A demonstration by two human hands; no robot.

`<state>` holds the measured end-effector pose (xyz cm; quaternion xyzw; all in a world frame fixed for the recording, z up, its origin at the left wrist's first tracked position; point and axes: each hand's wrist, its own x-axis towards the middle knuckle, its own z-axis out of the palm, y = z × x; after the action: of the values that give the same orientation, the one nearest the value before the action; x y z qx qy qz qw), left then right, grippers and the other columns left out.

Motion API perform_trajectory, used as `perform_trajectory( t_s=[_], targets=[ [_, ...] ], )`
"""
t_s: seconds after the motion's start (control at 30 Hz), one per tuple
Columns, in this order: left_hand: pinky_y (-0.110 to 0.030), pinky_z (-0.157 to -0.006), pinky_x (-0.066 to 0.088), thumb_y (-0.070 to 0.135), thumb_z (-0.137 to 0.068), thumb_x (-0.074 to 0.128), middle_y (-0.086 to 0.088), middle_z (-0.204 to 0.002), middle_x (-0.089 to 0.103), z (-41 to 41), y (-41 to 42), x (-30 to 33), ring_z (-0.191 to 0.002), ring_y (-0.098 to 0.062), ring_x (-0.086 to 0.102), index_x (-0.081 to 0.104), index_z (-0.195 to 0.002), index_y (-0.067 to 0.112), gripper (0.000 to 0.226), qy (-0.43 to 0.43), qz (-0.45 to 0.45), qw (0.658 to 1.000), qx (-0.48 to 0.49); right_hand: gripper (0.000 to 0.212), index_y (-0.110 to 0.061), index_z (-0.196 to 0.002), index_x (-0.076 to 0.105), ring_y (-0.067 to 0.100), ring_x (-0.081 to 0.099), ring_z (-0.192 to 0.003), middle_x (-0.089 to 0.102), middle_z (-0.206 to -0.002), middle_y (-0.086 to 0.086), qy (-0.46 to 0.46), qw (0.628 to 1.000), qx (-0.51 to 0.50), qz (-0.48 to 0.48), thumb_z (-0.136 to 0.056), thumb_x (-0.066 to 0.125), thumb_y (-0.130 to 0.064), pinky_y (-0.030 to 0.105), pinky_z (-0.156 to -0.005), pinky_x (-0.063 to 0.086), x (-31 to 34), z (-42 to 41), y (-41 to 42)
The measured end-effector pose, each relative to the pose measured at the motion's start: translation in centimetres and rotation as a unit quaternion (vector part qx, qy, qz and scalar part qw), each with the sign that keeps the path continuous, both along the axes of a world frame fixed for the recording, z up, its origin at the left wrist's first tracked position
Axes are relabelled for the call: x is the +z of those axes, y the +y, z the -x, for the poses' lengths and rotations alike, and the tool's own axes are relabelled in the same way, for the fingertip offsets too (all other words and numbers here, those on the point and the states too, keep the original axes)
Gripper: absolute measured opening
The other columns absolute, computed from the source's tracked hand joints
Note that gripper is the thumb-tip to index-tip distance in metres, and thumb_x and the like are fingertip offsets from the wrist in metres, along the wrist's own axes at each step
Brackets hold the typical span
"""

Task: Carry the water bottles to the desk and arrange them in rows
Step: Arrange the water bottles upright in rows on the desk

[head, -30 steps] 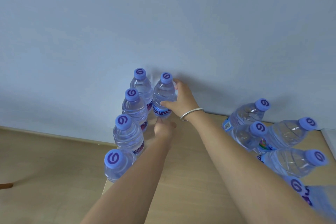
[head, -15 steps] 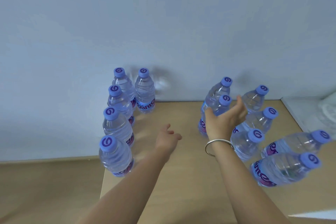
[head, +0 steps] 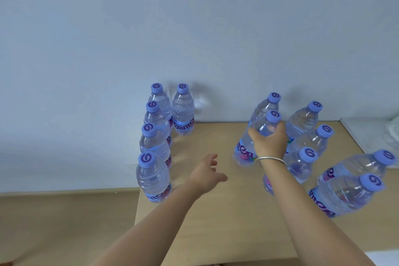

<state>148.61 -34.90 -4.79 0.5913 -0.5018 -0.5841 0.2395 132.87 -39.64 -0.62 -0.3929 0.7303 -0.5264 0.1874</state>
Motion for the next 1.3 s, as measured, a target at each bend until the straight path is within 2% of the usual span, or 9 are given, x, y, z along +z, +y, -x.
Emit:
perform_trajectory(
  t_s=[0.13,0.23,0.33,0.43,0.53,0.67,0.8,1.0,1.3],
  targets=[
    [-0.027,-0.088,0.040,0.014,-0.079,0.070,-0.002,-0.135,0.044,-0.7,0.3,0.8,-0.117,-0.017,0.049,0.032,-0.142,0.021,0.074,0.035,-0.005,0.999,0.009,0.037,-0.018,-0.095,0.056,0.020,0.061,-0.084,0.063,-0.088,-0.001,-0.046,0.992,0.119,0.018,-0.065,0.077,-0.018,0.032,-0.075,0.047,3.6,-0.4,1.1],
    [-0.026,-0.087,0.042,0.015,-0.073,0.071,0.004,-0.126,0.054,-1.6,0.8,2.4,-0.105,-0.012,0.053,0.050,-0.123,0.029,0.056,0.118,-0.005,0.993,-0.025,0.034,-0.024,-0.086,0.056,0.012,0.062,-0.077,0.063,-0.082,-0.003,-0.104,0.961,0.253,0.043,-0.060,0.075,-0.015,0.030,-0.075,0.051,6.9,-0.9,2.4],
    [-0.025,-0.083,0.050,0.012,-0.059,0.072,0.009,-0.101,0.064,-2.7,1.7,4.2,-0.095,-0.011,0.058,0.053,-0.110,0.029,0.057,0.243,-0.018,0.967,-0.073,0.039,-0.011,-0.094,0.055,0.006,0.062,-0.072,0.062,-0.080,-0.001,-0.178,0.910,0.368,0.070,-0.057,0.068,-0.010,0.021,-0.066,0.052,9.1,-1.5,3.5],
    [-0.029,-0.077,0.054,0.017,-0.056,0.074,0.001,-0.099,0.067,-3.3,2.6,4.8,-0.093,-0.018,0.066,0.047,-0.116,0.020,0.066,0.329,-0.063,0.938,-0.092,0.050,-0.004,-0.100,0.053,0.015,0.060,-0.082,0.060,-0.084,0.003,-0.190,0.884,0.422,0.062,-0.054,0.067,-0.014,0.023,-0.072,0.049,10.5,-2.1,4.0],
    [-0.026,-0.077,0.054,0.017,-0.055,0.075,-0.002,-0.097,0.068,-3.2,3.8,5.1,-0.088,-0.019,0.067,0.047,-0.116,0.014,0.067,0.329,-0.046,0.940,-0.077,0.025,-0.010,-0.087,0.055,0.012,0.059,-0.076,0.060,-0.079,0.002,-0.163,0.862,0.477,0.053,-0.063,0.060,-0.005,0.020,-0.070,0.049,11.0,-2.6,4.1],
    [-0.025,-0.073,0.055,0.002,-0.056,0.074,-0.008,-0.100,0.064,-2.5,4.7,4.9,-0.087,-0.022,0.063,0.043,-0.118,0.008,0.070,0.302,0.002,0.952,0.044,0.037,-0.015,-0.096,0.050,-0.002,0.063,-0.079,0.062,-0.085,-0.006,-0.112,0.875,0.471,0.018,-0.066,0.071,-0.019,0.016,-0.071,0.051,10.6,-2.9,3.6],
    [-0.027,-0.075,0.057,0.004,-0.051,0.076,-0.003,-0.091,0.065,-2.6,5.1,4.7,-0.081,-0.017,0.063,0.041,-0.104,0.014,0.064,0.268,0.037,0.956,0.112,0.064,-0.012,-0.112,0.049,0.015,0.064,-0.103,0.066,-0.109,0.000,-0.060,0.891,0.450,-0.026,-0.061,0.079,-0.037,0.042,-0.097,0.048,9.7,-3.4,3.2],
    [-0.031,-0.081,0.055,0.007,-0.051,0.077,-0.003,-0.093,0.066,-3.3,5.6,4.2,-0.084,-0.017,0.064,0.040,-0.110,0.012,0.070,0.250,0.029,0.962,0.103,0.049,-0.031,-0.101,0.051,0.003,0.066,-0.091,0.068,-0.100,-0.011,-0.043,0.901,0.431,-0.034,-0.063,0.082,-0.033,0.031,-0.088,0.051,8.7,-4.4,3.4],
    [-0.028,-0.073,0.054,-0.003,-0.054,0.070,-0.007,-0.098,0.064,-3.7,5.1,3.6,-0.083,-0.019,0.066,0.042,-0.114,0.011,0.067,0.306,-0.029,0.945,0.110,0.046,-0.036,-0.099,0.050,0.009,0.064,-0.098,0.066,-0.104,-0.010,0.026,0.884,0.458,-0.084,-0.063,0.076,-0.047,0.041,-0.093,0.049,8.6,-4.8,2.6]
  ],
)
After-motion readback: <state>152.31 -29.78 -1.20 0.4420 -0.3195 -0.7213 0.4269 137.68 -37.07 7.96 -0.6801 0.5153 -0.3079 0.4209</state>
